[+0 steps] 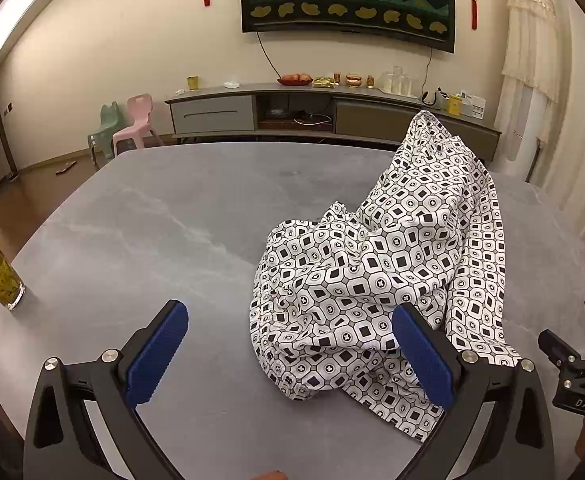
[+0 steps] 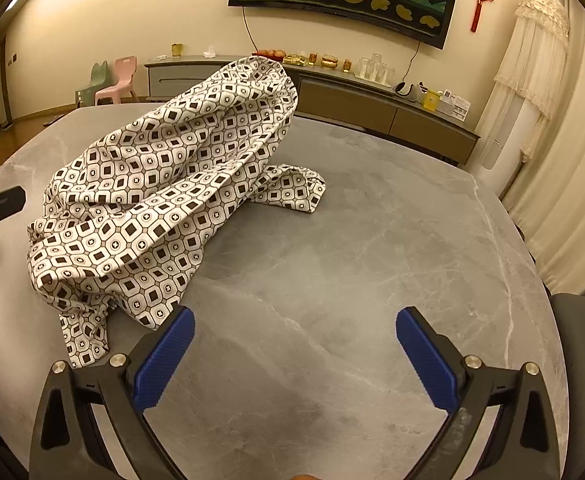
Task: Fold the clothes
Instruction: 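Move both grippers toward the crumpled patterned shirt and close the left gripper on it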
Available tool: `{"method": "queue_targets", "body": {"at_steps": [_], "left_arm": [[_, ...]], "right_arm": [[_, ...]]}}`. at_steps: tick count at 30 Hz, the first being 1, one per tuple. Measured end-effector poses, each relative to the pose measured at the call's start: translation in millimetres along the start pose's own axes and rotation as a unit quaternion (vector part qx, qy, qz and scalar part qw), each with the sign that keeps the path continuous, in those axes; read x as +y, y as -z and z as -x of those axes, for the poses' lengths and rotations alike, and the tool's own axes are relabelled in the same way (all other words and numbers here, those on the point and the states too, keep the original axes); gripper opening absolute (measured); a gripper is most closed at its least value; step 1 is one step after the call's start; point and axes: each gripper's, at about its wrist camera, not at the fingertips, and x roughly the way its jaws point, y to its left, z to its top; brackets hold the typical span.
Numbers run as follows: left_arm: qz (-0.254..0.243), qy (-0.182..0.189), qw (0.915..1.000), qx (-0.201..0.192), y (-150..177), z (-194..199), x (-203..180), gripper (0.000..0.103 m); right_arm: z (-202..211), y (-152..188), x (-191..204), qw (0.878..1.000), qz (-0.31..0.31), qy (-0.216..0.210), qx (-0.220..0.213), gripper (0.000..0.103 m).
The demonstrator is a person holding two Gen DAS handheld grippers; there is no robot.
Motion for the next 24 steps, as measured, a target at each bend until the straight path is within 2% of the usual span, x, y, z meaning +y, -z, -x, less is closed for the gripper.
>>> {"method": "queue_targets", "body": {"at_steps": [6,12,15,18,21,24], "left_arm": [[-0.004,-0.005,1.0,-0.002,-4.1,-0.1,-6.5,0.103],[0.0,0.001,1.0,-0.001,-6.1,0.6,-5.0,0.103],[-0.004,0.002,1.0,0.003,-6.4,1.5,-5.4,0.103],[0.001,0.009,0.9999,0.005,-8.1,1.9,-4.2,0.103],[0.012,0.031,0.9994,0.01,-10.0,1.3,-2.2,0.103],[0.003,0.038,0.9991,0.017,-9.4,-1.8,-6.3,0.103]], "right_arm": [[-7.0,-2.6,0.6,1.0,-0.003,-0.009,0.017,0.102],[-5.5,2.0,2.9,1.0,0.003,-0.009,0.008,0.102],[-4.6,3.3,-0.3,1.0,0.001,-0.022,-0.001,0.102],[-8.6,5.0,-2.5,1.0,0.001,-0.006,0.005,0.102],[-8.7,3.3,-4.8,1.0,-0.001,0.003,0.003,0.102],[-4.9,-0.9,-4.0,1.0,0.008,0.02,-0.002,0.102]]}}
